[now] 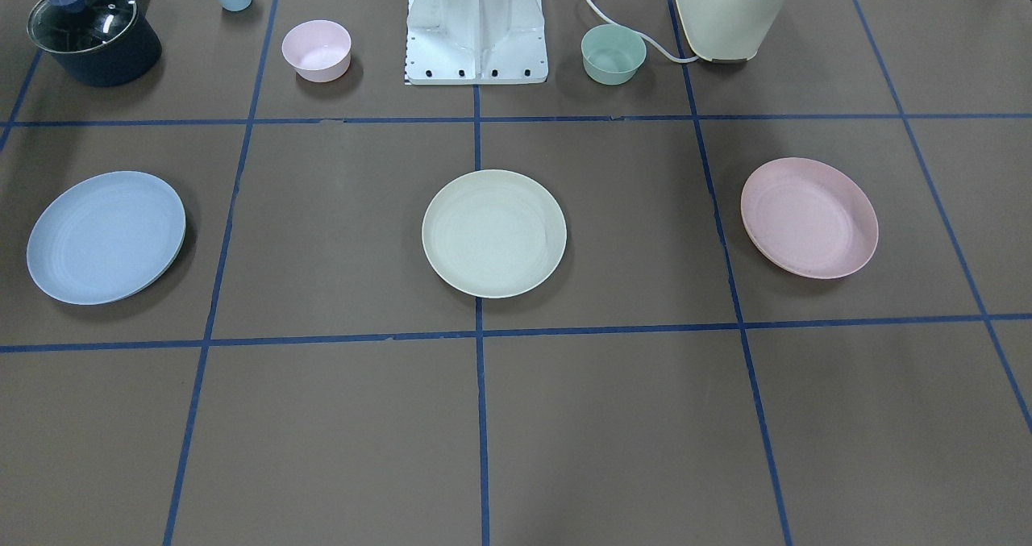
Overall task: Stack three plates with pink and blue
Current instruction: 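Lower both grippers toward the rims of the pink and blue plates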
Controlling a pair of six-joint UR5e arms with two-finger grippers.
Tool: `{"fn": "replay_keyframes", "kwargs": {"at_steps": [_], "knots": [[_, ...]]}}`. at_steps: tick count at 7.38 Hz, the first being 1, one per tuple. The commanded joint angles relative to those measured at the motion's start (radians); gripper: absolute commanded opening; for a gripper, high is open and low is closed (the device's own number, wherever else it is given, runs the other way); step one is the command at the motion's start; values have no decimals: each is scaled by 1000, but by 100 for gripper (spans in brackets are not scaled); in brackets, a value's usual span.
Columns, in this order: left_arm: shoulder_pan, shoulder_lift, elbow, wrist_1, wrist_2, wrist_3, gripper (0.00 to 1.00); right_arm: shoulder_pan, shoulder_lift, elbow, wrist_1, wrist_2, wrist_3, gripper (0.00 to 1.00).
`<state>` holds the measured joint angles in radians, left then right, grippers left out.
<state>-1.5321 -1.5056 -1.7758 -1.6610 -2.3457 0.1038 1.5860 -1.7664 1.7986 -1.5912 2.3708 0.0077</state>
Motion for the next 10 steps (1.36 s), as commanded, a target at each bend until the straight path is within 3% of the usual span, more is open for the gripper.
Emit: {"fn": "replay_keyframes", "kwargs": {"at_steps": [1,2,3,4,6,7,9,10], "knots": [[9,-47,4,-108,-33,-4,100,-1,25,4,26,8,2,100],[13,-45,71,-121,-91,-78,100,-4,74,-22,19,28,17,100],[53,-45,134,-241,-102,-233,100,-4,99,-122,81,57,34,100],[135,-15,145,-369,-92,-425,100,-4,90,-149,155,86,47,100],[281,62,147,-605,-80,-742,100,-20,99,-148,166,84,90,100],[355,96,147,-691,-13,-838,100,-36,100,-145,171,81,91,100],[417,114,203,-796,28,-912,99,-81,101,-145,230,76,136,100],[443,114,216,-821,49,-941,98,-122,88,-145,322,55,203,100]]}}
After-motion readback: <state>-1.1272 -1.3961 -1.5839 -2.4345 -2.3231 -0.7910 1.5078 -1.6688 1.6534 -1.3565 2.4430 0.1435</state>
